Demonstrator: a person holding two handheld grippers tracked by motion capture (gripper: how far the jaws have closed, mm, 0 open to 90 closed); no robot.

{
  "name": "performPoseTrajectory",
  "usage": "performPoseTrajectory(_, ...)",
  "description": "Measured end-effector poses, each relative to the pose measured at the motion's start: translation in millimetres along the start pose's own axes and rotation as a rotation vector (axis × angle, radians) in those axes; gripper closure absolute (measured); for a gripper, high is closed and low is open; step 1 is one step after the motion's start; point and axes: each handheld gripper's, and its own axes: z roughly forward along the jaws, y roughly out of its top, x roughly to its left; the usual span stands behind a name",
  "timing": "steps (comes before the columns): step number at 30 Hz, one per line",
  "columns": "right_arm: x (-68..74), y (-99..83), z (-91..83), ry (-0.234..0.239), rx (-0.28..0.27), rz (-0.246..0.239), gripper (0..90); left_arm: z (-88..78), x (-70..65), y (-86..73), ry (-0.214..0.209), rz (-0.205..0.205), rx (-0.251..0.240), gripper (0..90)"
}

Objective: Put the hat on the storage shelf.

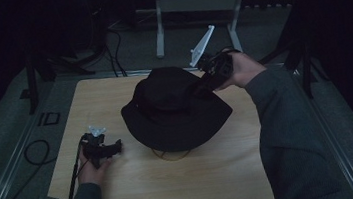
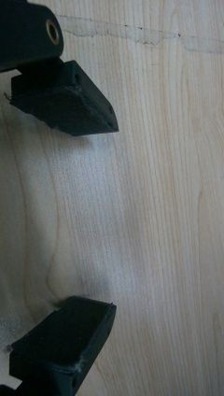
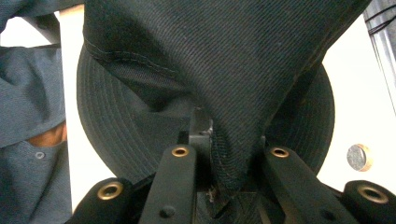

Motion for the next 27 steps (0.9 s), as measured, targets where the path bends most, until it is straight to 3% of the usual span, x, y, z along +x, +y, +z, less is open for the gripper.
performPoseTrajectory(3, 0.3, 2.0, 4.2, 0.001, 0.023, 0.000, 76.7, 0.0, 0.0, 0.0, 0.000, 0.000, 0.000, 12.2)
performPoseTrajectory(10, 0.1, 4.2, 7.8, -0.001, 0.019, 0.002, 67.0, -0.1, 0.1, 0.0, 0.000, 0.002, 0.001, 12.2)
performPoseTrajectory(14, -1.5, 4.2, 8.2, -0.014, 0.025, 0.024, 56.0, -0.1, 0.1, 0.0, -0.001, 0.002, 0.001, 12.2)
performPoseTrajectory(18, -0.7, 4.8, 8.4, 0.009, 0.050, 0.045, 46.9, -0.1, 0.1, 0.0, 0.000, 0.002, 0.001, 12.2)
performPoseTrajectory(27, 1.3, 3.7, 6.6, -0.095, 0.049, 0.078, 19.8, -0.1, 0.1, 0.0, 0.000, 0.002, 0.002, 12.2)
